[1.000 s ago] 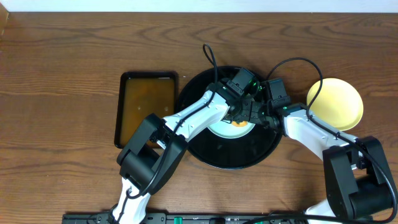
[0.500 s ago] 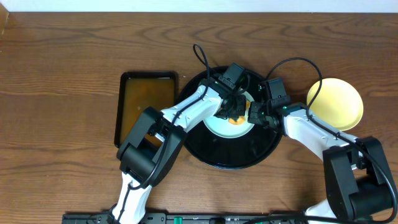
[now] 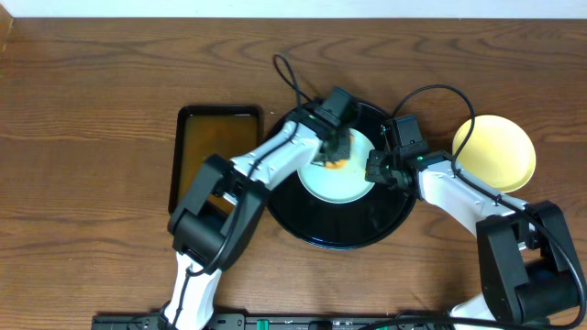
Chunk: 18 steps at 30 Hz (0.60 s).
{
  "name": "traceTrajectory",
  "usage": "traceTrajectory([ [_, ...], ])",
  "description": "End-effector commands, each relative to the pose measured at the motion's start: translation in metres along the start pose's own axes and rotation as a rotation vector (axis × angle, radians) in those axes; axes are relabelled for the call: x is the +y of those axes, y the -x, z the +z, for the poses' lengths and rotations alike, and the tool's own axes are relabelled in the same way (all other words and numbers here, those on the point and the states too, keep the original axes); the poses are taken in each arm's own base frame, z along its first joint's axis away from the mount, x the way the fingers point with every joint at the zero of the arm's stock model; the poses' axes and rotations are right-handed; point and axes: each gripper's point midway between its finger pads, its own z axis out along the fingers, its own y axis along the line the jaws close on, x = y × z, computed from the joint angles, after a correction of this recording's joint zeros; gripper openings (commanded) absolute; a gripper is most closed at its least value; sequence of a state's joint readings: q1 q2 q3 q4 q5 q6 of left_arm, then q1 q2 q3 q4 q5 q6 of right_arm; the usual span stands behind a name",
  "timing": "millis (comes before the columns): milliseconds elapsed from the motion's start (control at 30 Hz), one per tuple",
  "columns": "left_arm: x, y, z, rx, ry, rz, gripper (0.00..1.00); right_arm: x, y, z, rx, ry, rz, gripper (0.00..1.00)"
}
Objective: Clean dirty plates on tray and stack at the side
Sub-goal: 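Scrub the sauce off the mint plate with the sponge in left gripper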
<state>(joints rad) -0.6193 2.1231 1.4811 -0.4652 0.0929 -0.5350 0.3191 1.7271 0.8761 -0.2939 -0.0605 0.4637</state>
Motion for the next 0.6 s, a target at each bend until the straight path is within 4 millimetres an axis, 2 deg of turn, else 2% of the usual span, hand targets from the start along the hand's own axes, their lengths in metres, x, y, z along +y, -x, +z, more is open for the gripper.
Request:
traceTrajectory([
  [0,0.063,0.023,0.010,-0.070,0.200,-0.041,0.07,-0.003,-0.010,0.004,0.036,-0.016,-0.011,0.01],
  [100,0.070,0.014,0.007,-0.025,0.221,-0.036,0.07,-0.003,-0.010,0.004,0.038,-0.017,-0.011,0.01],
  [233,0.064,-0.029,0.003,0.139,0.223,-0.004,0.08,-0.003,-0.010,0.004,0.037,-0.017,-0.011,0.01],
  [267,0.057,-0.040,0.002,0.181,0.198,0.024,0.07,-0.003,-0.010,0.004,0.038,-0.017,-0.010,0.01],
  [333,0.022,-0.067,0.002,0.287,0.047,0.135,0.07,-0.004,-0.011,0.004,0.041,-0.019,-0.010,0.01],
  [400,0.005,-0.075,0.001,0.308,-0.016,0.184,0.07,-0.004,-0.012,0.004,0.045,-0.020,-0.010,0.01],
  [567,-0.019,-0.078,0.003,0.289,-0.082,0.184,0.07,-0.005,-0.014,0.004,0.051,-0.024,-0.010,0.01],
])
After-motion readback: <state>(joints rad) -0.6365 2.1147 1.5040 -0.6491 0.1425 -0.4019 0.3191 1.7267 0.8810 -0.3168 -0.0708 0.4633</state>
